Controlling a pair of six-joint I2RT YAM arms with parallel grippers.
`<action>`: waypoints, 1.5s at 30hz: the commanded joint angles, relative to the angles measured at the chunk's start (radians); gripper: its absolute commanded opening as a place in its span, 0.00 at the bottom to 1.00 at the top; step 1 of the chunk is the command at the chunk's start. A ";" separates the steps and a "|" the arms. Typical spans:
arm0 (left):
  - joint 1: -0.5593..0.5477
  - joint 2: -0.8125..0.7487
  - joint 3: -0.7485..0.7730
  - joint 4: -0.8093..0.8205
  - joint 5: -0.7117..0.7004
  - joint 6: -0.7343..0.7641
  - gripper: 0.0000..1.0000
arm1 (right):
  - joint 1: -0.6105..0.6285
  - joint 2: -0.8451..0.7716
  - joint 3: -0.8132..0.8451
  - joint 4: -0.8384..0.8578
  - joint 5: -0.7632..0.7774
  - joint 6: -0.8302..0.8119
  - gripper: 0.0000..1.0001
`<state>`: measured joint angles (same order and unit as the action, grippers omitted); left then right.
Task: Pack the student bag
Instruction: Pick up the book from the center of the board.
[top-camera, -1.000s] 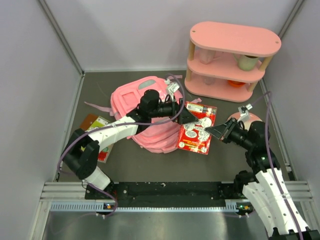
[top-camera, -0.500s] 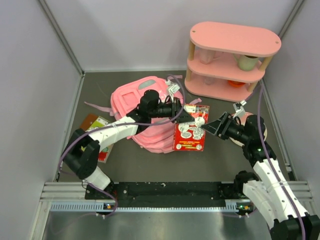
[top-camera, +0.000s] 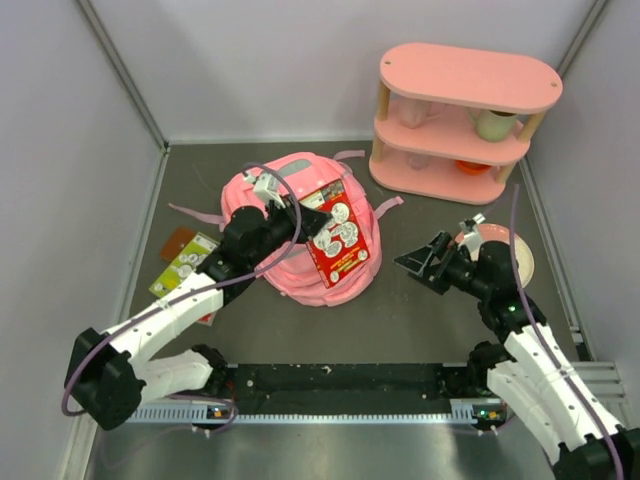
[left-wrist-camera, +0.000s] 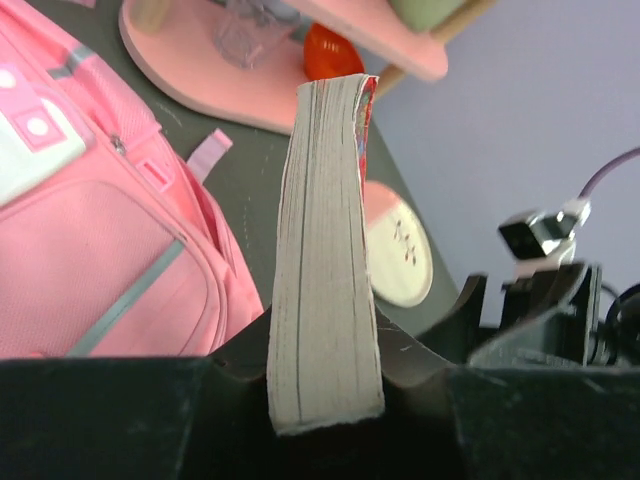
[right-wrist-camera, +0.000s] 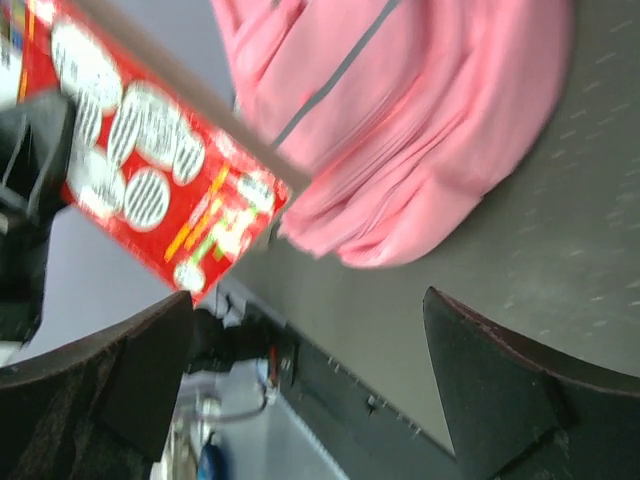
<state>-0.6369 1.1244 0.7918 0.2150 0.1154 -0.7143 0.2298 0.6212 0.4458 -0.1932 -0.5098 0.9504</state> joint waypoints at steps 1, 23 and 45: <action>-0.003 -0.026 -0.060 0.273 -0.086 -0.149 0.00 | 0.155 0.034 0.002 0.185 0.045 0.088 0.94; -0.004 0.083 -0.147 0.698 0.075 -0.396 0.00 | 0.325 0.428 -0.071 1.007 0.099 0.359 0.91; -0.003 -0.054 -0.037 0.033 -0.034 -0.033 0.97 | 0.325 0.267 0.010 0.599 0.272 0.183 0.00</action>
<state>-0.6376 1.1603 0.6689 0.5087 0.1539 -0.9344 0.5480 0.9958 0.3271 0.7212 -0.3645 1.3090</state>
